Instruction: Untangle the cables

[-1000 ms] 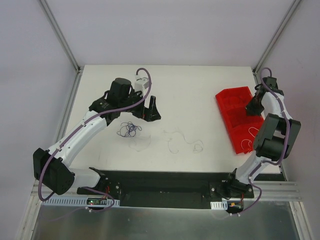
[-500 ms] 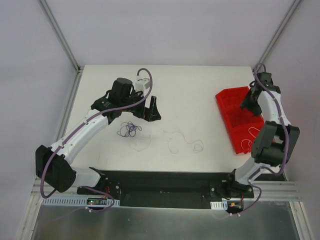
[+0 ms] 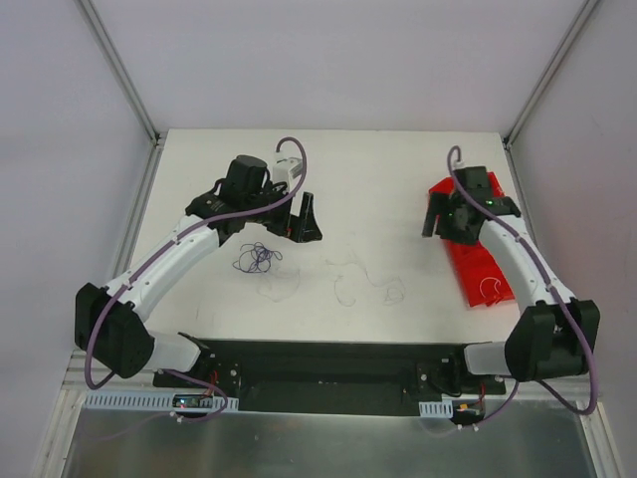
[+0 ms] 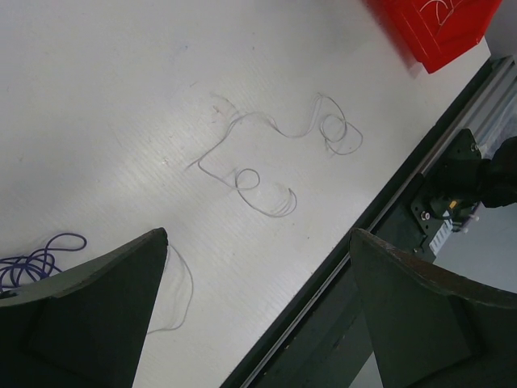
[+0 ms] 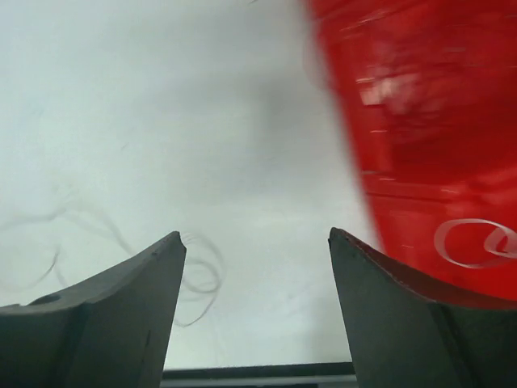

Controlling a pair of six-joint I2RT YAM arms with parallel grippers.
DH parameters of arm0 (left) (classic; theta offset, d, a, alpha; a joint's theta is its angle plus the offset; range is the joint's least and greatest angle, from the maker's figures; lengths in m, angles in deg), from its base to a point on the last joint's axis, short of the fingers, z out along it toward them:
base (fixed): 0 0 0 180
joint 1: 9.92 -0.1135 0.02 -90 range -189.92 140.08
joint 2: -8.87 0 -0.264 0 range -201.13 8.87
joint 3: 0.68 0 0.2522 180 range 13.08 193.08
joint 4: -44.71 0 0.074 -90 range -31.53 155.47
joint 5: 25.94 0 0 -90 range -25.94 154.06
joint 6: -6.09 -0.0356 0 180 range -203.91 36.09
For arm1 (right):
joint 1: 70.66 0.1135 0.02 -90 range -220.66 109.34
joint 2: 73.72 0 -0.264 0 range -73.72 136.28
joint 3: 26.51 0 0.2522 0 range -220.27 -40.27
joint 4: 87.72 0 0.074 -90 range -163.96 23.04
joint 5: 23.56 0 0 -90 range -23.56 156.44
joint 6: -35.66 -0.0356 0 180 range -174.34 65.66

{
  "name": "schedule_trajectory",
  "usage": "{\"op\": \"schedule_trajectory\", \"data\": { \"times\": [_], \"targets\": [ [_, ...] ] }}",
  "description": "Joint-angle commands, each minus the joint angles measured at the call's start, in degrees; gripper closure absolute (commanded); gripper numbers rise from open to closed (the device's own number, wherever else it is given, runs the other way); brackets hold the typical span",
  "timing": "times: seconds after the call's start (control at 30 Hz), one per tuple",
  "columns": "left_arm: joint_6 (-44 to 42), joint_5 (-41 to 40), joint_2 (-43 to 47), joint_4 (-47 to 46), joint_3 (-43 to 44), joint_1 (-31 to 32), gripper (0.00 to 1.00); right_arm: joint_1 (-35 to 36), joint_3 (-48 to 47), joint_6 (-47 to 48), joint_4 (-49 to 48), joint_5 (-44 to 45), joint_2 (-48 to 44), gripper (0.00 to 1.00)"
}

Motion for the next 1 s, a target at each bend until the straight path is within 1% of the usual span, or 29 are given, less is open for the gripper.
{"op": "schedule_trajectory", "data": {
  "times": [0.0,0.1,0.13,0.2,0.33,0.43,0.57,0.63,0.7,0.73,0.87,0.93,0.97],
  "targets": [
    [-0.8,0.3,-1.0,-0.6,-0.3,-0.6,0.06,9.7,2.8,-2.1,-2.7,-13.1,3.4,0.25],
    [-1.0,0.0,-1.7,-0.4,-0.3,-0.6,0.07,12.5,5.2,-7.3,-1.4,-13.3,7.6,0.32],
    [-1.0,0.2,-2.1,-0.4,-0.2,-0.6,0.07,13.0,6.5,-9.0,-1.2,-13.1,8.2,0.33],
    [-1.0,0.5,-2.8,-0.3,-0.1,-0.6,0.07,14.3,9.4,-12.3,-2.3,-14.5,8.0,0.33],
    [-0.7,2.2,-4.4,0.0,0.2,-0.5,0.07,16.2,15.1,-16.2,-4.8,-13.4,6.2,0.30],
    [-0.3,3.3,-5.2,0.1,0.4,-0.6,0.08,17.6,19.5,-19.2,-7.9,-14.2,5.6,0.28],
    [-0.4,3.2,-5.3,0.2,0.5,-0.5,0.08,20.4,23.6,-22.6,-11.8,-13.9,4.9,0.30],
    [-0.3,3.2,-5.4,0.3,0.6,-0.5,0.08,21.6,24.2,-23.8,-12.3,-13.6,5.3,0.38],
    [-0.4,3.2,-5.5,0.3,0.7,-0.5,0.08,22.6,24.6,-24.5,-12.9,-12.1,5.2,0.44],
    [-0.5,3.2,-5.3,0.3,0.6,-0.5,0.08,22.6,24.5,-24.5,-12.9,-10.3,4.9,0.50],
    [-0.6,2.7,-4.9,0.4,0.6,-0.5,0.08,22.8,22.4,-22.2,-11.2,-4.4,3.2,0.87],
    [-0.7,2.3,-4.7,0.5,0.6,-0.5,0.08,23.0,20.5,-19.6,-9.0,-1.9,0.6,0.99],
    [-0.7,2.3,-4.5,0.5,0.6,-0.6,0.08,23.0,19.5,-18.6,-7.9,-1.3,-0.8,0.99]
  ]
}}
